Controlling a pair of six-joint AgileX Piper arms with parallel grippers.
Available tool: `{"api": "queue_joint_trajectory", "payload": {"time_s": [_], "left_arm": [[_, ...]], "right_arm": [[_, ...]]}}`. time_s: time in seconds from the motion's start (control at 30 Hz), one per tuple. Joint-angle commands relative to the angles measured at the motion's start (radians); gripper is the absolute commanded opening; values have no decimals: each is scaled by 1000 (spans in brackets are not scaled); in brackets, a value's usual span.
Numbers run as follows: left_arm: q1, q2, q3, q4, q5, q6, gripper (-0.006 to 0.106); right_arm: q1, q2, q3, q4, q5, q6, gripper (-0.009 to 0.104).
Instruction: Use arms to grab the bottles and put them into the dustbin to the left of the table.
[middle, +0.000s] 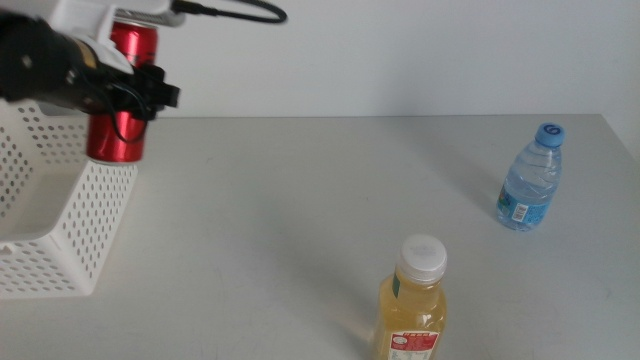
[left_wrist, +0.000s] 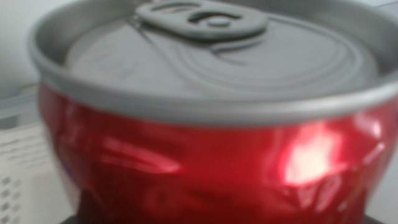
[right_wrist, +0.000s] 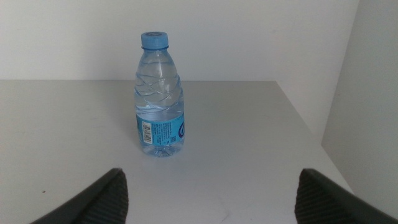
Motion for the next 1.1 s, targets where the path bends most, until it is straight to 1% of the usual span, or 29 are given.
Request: {"api": "queue_joint_trajectory", "payload": {"time_s": [0.0, 0.1, 0.17, 0.23, 0.37, 0.5, 0.83, 1.07], "left_arm": [[79, -25, -168, -122, 154, 171, 8], [191, 25, -327, -328, 306, 402, 8], [253, 55, -402, -403, 384, 491, 8], [312, 83, -459, -433, 437, 518, 8], [406, 145, -538, -420, 497, 521, 8], [446, 212, -551, -414, 494, 535, 8], [452, 364, -551, -341, 503, 535, 8], [452, 474, -550, -335, 516, 523, 8]], "right_arm": [[3, -21, -9, -5, -71, -9, 75], [3, -21, -9, -5, -71, -9, 75], [3, -21, -9, -5, -71, -9, 75], [3, -21, -9, -5, -71, -9, 75], [3, -21, -9, -5, -71, -9, 75], [3, -21, -9, -5, -71, -9, 75], [3, -21, -9, -5, -71, -9, 75], [3, -21, -9, -5, -71, -9, 75]]}}
